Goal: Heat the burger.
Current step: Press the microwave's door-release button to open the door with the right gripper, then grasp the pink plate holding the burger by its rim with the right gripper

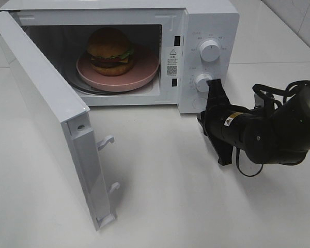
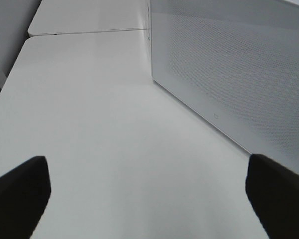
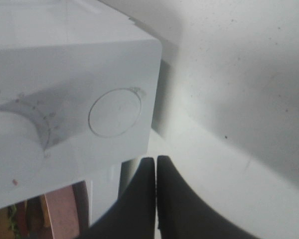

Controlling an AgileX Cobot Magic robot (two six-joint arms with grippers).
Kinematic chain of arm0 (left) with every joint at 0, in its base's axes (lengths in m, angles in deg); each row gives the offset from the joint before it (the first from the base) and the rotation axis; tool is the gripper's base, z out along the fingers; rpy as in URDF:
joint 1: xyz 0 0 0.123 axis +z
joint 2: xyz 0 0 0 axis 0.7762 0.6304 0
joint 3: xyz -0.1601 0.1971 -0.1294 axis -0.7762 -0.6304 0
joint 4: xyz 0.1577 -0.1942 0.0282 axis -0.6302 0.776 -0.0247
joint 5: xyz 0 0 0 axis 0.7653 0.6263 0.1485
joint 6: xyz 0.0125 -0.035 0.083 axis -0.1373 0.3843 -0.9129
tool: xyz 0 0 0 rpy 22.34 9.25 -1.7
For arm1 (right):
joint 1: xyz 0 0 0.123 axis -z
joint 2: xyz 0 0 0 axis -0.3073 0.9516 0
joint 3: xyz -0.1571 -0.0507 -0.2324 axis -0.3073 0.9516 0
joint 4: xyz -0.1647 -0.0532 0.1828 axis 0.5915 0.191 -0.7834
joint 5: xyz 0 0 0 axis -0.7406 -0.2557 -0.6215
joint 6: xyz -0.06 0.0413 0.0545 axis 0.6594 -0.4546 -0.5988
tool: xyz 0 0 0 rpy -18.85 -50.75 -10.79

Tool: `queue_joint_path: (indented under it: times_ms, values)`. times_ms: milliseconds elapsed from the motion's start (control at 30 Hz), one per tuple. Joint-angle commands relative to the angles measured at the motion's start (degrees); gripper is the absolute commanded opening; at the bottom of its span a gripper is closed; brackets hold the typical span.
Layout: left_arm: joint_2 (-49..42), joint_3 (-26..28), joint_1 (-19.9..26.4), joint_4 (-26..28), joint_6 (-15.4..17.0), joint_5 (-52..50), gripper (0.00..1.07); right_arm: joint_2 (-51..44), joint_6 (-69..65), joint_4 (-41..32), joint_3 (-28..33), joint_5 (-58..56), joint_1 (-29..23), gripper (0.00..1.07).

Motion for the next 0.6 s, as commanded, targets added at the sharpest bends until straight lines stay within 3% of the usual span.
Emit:
queue_joint_path:
  times_ms: [33, 300, 600]
  values:
    - [-1.0, -0.1, 0.3, 0.1, 0.1, -0.5, 1.00, -4.1, 4.9, 3.6, 0.5, -4.7, 0.3, 0.00]
    - [-1.0, -0.1, 0.3, 0.1, 0.1, -0.5, 1.00, -13.6, 19.7, 8.8, 0.5, -19.7, 0.3, 0.00]
    - [-1.0, -0.1, 0.3, 0.1, 0.1, -0.5, 1.00, -23.4, 41.0, 8.9, -0.5, -39.0, 0.3, 0.00]
